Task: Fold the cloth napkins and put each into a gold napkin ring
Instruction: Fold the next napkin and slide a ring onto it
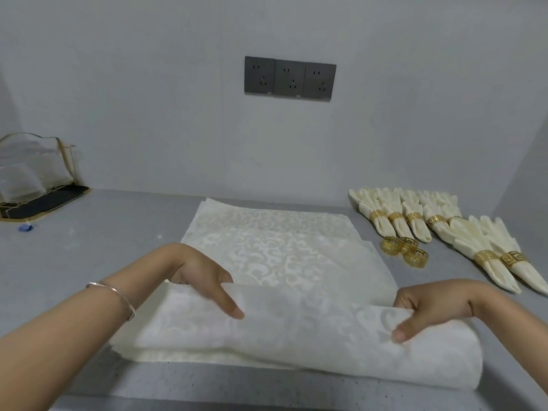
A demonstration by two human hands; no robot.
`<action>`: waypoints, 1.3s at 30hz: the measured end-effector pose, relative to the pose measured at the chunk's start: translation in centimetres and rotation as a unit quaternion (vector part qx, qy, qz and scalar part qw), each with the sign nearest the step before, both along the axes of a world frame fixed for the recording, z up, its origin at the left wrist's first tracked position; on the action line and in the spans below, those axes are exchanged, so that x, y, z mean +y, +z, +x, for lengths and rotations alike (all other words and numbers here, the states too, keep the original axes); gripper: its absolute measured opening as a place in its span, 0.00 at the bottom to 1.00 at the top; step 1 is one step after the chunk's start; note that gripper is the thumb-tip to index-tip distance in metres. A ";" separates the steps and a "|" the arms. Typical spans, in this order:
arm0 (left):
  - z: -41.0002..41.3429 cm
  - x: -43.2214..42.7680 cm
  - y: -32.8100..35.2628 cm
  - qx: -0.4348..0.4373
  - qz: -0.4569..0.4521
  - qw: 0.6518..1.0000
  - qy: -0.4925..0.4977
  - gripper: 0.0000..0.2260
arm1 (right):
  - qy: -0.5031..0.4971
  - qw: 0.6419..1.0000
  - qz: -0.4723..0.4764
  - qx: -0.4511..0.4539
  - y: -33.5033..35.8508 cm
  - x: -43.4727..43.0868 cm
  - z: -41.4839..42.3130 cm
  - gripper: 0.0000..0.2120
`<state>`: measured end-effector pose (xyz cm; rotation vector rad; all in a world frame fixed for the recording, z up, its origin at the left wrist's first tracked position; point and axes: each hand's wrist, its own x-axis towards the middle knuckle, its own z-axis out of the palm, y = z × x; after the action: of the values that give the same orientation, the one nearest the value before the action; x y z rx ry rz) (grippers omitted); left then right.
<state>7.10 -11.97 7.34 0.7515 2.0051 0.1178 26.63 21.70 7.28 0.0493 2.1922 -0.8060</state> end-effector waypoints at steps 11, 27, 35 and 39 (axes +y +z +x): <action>-10.1 2.5 -4.6 0.365 0.240 0.880 0.186 0.07 | -0.126 0.922 0.211 0.299 -3.5 4.2 -10.6 0.18; -17.1 6.2 -9.9 0.465 0.278 0.790 0.287 0.04 | -0.252 0.821 0.280 0.428 -8.1 8.1 -18.3 0.09; -17.5 6.9 -10.5 0.488 0.247 0.785 0.291 0.05 | -0.247 0.801 0.334 0.431 -8.8 7.8 -19.3 0.09; -16.5 7.2 -11.0 0.562 0.179 0.771 0.239 0.22 | -0.225 0.775 0.409 0.427 -8.9 6.4 -18.8 0.20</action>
<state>-9.35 -4.74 -3.63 0.5409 3.3920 0.4404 7.87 28.10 -1.57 0.8102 3.3332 0.0368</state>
